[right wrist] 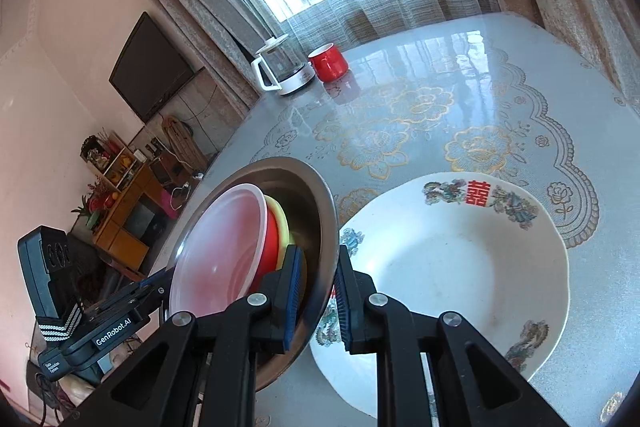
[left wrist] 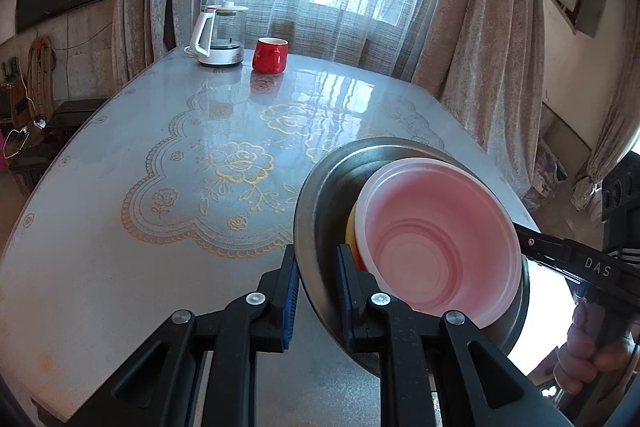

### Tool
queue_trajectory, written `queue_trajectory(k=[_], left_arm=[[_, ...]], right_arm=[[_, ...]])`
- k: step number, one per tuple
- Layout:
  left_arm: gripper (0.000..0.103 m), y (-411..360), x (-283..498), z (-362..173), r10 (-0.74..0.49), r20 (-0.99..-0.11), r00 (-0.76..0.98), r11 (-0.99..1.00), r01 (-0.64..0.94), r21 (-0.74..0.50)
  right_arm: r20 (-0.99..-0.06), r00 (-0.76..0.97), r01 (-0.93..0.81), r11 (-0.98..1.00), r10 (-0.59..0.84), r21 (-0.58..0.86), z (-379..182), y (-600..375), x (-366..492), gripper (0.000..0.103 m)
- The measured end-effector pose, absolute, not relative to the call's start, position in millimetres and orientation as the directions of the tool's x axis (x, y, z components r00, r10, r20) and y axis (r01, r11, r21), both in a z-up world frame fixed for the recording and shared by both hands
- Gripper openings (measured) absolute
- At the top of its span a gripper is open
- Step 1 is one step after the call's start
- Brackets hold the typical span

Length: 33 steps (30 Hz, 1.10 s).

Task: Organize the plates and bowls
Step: 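Lift the steel basin with the right gripper and carry it over the plate stack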

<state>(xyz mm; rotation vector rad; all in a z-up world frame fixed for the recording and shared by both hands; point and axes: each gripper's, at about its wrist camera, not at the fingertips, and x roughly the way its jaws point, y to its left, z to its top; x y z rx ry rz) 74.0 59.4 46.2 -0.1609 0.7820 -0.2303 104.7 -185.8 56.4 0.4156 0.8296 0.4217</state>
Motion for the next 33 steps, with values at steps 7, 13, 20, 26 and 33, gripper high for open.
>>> queue_trajectory(k=[7,13,20,26,33], left_arm=[[0.017,16,95,45,-0.313,-0.689,0.654,0.950,0.209,-0.233],[0.017,-12,107,33,-0.327,-0.717,0.616,0.945,0.232,-0.233],[0.017,-28,112,16,-0.323,-0.750,0.577,0.945,0.233,-0.228],[0.017,-32,112,9,-0.320,-0.761,0.565,0.946,0.231,-0.226],[0.018,-40,110,5,-0.317,-0.764,0.561,0.946,0.242,-0.216]], right_arm=[[-0.617,0.651,-0.106,0.858,0.443,0.503,57,-228,100,0.018],[-0.641,0.659,-0.039,0.869,0.394,0.493,46,-251,97,0.018],[-0.656,0.651,0.002,0.864,0.381,0.504,31,-267,94,0.018],[-0.672,0.640,0.017,0.868,0.372,0.497,21,-271,95,0.018],[-0.688,0.642,0.040,0.882,0.338,0.470,14,-277,93,0.018]])
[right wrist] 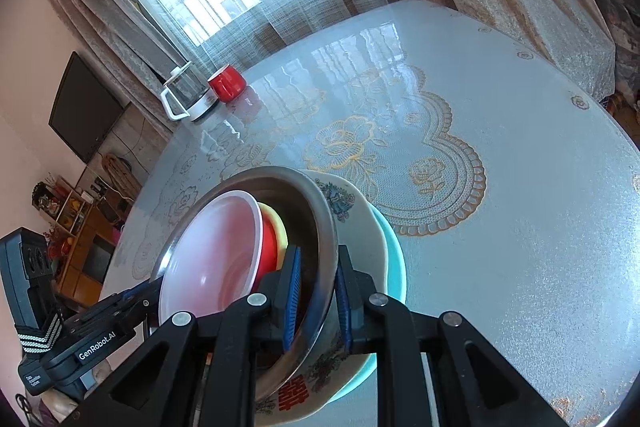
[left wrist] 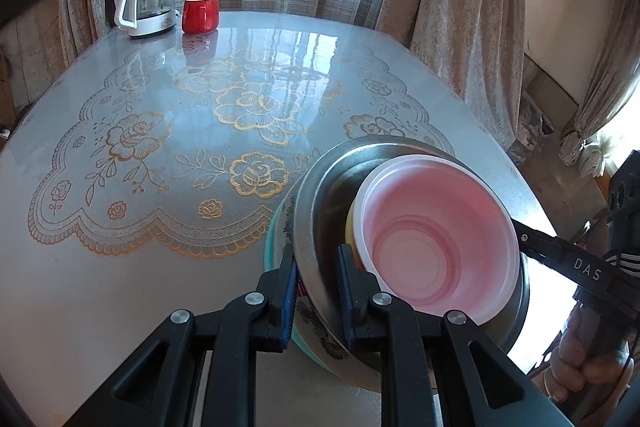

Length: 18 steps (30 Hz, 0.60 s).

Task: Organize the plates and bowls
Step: 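Lift the steel basin with the right gripper and carry it over the plate stack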

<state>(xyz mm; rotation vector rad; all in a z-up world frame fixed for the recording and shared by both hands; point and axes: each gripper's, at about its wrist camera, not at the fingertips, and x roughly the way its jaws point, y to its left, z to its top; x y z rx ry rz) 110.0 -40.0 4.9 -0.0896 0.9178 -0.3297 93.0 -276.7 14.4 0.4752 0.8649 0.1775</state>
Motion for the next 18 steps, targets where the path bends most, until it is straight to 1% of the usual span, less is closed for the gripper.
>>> queue_trajectory(k=[7,13,16,18], left_arm=[[0.019,-43,109,3,-0.305,-0.766,0.566,0.950,0.239,-0.202],[0.021,-42,106,4,-0.293,-0.764,0.575,0.953,0.234,-0.190],[0.023,-42,104,5,-0.293,-0.761,0.579,0.954,0.232,-0.191],[0.024,-42,101,5,-0.288,-0.758,0.585,0.955,0.231,-0.184]], right_arm=[[-0.701,0.637,0.035,0.897,0.320,0.441,13,-274,93,0.018],[-0.695,0.634,0.043,0.882,0.338,0.469,12,-278,92,0.018],[-0.682,0.642,0.046,0.871,0.350,0.489,15,-283,88,0.022],[-0.675,0.648,0.044,0.867,0.353,0.496,17,-284,85,0.022]])
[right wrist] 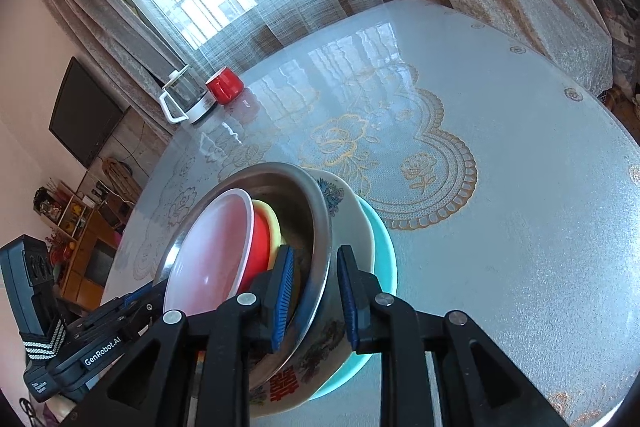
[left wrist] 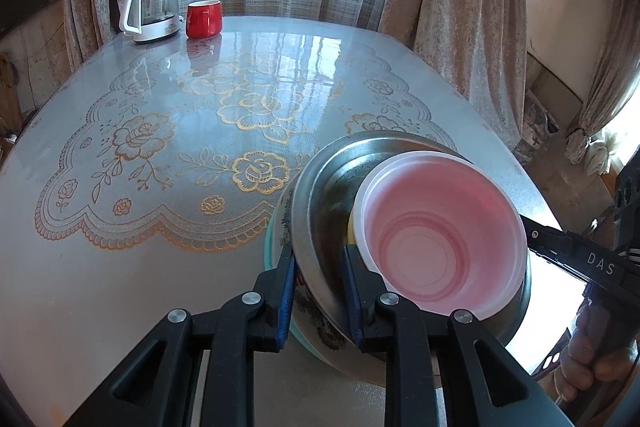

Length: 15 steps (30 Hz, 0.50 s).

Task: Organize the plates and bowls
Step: 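Lift the steel basin with the right gripper and carry it over the plate stack, then lower the steel basin onto the double-happiness plate and open the right gripper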

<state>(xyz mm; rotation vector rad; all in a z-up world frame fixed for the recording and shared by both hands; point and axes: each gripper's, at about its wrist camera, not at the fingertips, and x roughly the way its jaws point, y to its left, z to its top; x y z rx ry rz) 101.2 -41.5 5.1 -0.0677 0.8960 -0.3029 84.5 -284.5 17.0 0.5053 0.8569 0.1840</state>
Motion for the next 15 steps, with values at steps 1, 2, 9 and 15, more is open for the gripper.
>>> queue_trajectory(k=[1,2,9,15], left_arm=[[0.024,-41,100,6,-0.286,-0.757,0.587,0.956,0.230,-0.182],[0.024,-41,99,6,-0.284,-0.756,0.589,0.957,0.228,-0.181],[0.024,-40,90,12,-0.264,-0.742,0.617,0.962,0.221,-0.159],[0.024,-44,85,13,-0.248,-0.738,0.628,0.965,0.226,-0.131]], right_arm=[[-0.674,0.651,0.045,0.868,0.350,0.494,18,-285,83,0.022],[-0.672,0.654,0.045,0.868,0.348,0.494,18,-286,81,0.022],[-0.647,0.672,0.036,0.856,0.361,0.515,21,-289,73,0.023],[-0.649,0.680,0.039,0.867,0.341,0.497,19,-285,69,0.021]])
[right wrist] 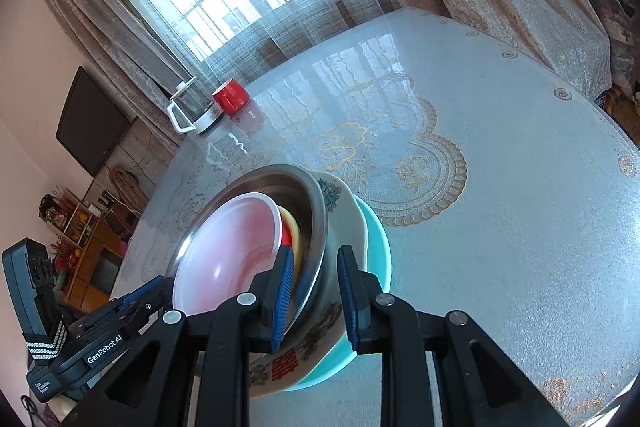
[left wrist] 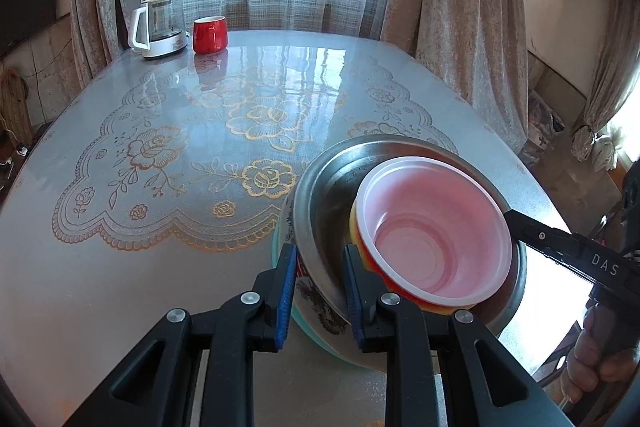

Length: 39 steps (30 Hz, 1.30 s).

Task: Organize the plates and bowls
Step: 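Lower the steel basin onto the double-happiness plate and open the right gripper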

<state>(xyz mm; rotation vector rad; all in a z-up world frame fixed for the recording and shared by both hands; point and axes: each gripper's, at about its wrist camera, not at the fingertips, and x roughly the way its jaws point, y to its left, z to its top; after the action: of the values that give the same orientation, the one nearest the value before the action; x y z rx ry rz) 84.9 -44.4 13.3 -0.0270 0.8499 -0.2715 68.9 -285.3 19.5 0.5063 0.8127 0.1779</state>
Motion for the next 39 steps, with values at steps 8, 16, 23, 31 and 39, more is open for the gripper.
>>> queue_trajectory(k=[8,16,23,31,39], left_arm=[[0.024,-46,83,12,-0.236,-0.737,0.633,0.967,0.225,-0.116],[0.024,-47,83,11,-0.230,-0.735,0.638,0.969,0.221,-0.111],[0.024,-48,85,10,-0.225,-0.737,0.637,0.971,0.211,-0.114],[0.024,-48,84,10,-0.207,-0.730,0.651,0.974,0.204,-0.095],[0.027,-44,81,11,-0.209,-0.725,0.657,0.976,0.191,-0.108]], right_arm=[[-0.650,0.680,0.023,0.877,0.338,0.480,19,-277,72,0.016],[-0.656,0.679,0.011,0.889,0.330,0.458,17,-272,73,0.016],[-0.656,0.682,0.011,0.892,0.323,0.451,17,-272,72,0.016],[-0.654,0.685,0.013,0.892,0.321,0.452,16,-272,72,0.016],[-0.654,0.683,0.021,0.887,0.324,0.462,18,-272,71,0.017]])
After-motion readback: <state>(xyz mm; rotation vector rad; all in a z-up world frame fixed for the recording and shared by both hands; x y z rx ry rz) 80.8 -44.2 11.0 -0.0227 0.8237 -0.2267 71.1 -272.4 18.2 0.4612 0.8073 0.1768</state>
